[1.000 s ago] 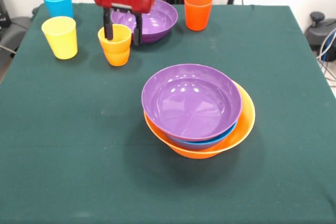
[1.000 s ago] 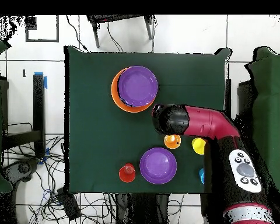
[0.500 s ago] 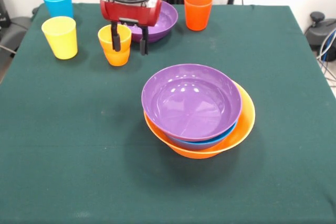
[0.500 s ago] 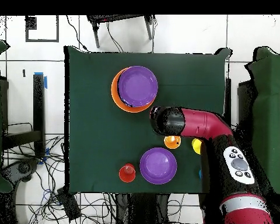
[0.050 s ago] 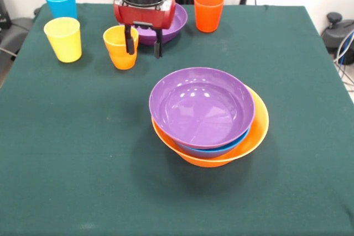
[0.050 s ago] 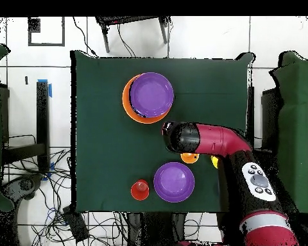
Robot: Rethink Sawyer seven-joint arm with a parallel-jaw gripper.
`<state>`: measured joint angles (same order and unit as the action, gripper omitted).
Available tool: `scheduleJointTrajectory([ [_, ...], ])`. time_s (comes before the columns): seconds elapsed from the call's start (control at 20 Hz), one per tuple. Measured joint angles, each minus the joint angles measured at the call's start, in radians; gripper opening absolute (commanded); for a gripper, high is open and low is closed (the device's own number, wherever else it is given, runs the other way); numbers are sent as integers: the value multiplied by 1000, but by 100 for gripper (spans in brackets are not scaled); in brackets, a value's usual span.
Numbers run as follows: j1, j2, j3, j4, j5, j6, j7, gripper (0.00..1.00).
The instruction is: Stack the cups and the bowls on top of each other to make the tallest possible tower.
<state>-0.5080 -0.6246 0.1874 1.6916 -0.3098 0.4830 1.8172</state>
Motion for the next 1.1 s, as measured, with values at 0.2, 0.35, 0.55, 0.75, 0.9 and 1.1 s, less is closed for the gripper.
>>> scheduleJointTrajectory([
  [0.2,-6,-16,0,29,0,0,0,100],
  [0.35,-21,-50,2,66,0,0,0,100],
  [0.55,-42,-82,8,93,0,0,0,100],
  [0.75,-63,-106,14,110,0,0,0,100],
  [0.9,-76,-116,19,117,0,0,0,100],
  [1.1,-88,-111,24,118,0,0,0,100],
])
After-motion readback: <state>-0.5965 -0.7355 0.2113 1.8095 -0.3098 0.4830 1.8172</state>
